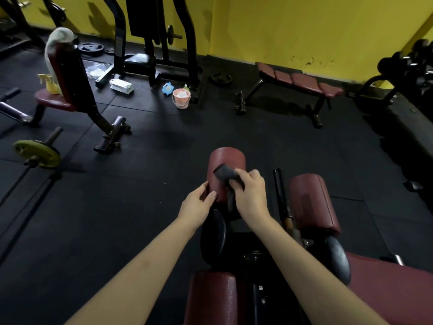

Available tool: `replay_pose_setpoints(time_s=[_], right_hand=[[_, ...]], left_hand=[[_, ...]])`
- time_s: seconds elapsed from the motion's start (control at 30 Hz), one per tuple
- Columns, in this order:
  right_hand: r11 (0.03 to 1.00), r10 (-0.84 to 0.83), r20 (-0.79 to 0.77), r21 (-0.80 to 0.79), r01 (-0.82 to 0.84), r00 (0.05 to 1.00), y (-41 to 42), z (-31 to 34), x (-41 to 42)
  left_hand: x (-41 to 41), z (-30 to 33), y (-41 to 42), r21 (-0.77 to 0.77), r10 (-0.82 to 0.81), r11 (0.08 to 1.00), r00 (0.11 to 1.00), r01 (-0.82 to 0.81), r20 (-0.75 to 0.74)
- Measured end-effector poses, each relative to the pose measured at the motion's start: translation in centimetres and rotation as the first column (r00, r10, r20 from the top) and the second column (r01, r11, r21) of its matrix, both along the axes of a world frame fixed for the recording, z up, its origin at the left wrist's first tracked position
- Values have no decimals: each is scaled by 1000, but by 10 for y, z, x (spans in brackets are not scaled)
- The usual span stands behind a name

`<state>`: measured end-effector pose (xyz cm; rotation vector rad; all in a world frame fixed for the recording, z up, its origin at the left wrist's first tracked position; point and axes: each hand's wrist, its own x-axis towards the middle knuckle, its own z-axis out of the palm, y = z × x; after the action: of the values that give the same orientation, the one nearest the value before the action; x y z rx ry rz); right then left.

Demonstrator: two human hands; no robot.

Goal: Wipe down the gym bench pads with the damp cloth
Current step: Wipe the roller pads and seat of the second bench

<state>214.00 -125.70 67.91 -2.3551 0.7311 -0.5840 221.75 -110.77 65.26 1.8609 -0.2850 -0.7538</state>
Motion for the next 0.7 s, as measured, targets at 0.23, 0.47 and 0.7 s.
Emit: replay_pose_setpoints(time_s=[0.23, 0.47, 0.7], right_hand=[[986, -85, -40, 142, 90, 996, -57, 19, 84], [996, -61, -45, 56, 63, 997, 3, 4, -7], [1000, -17, 12, -24, 17, 1000, -11, 4, 36]], left_hand=[[3, 1, 9, 6, -17, 1000, 998, 17, -55], [-7, 13, -4, 45, -16, 999, 993, 11, 114], [6, -4, 5, -56, 3, 998, 996, -8, -86]])
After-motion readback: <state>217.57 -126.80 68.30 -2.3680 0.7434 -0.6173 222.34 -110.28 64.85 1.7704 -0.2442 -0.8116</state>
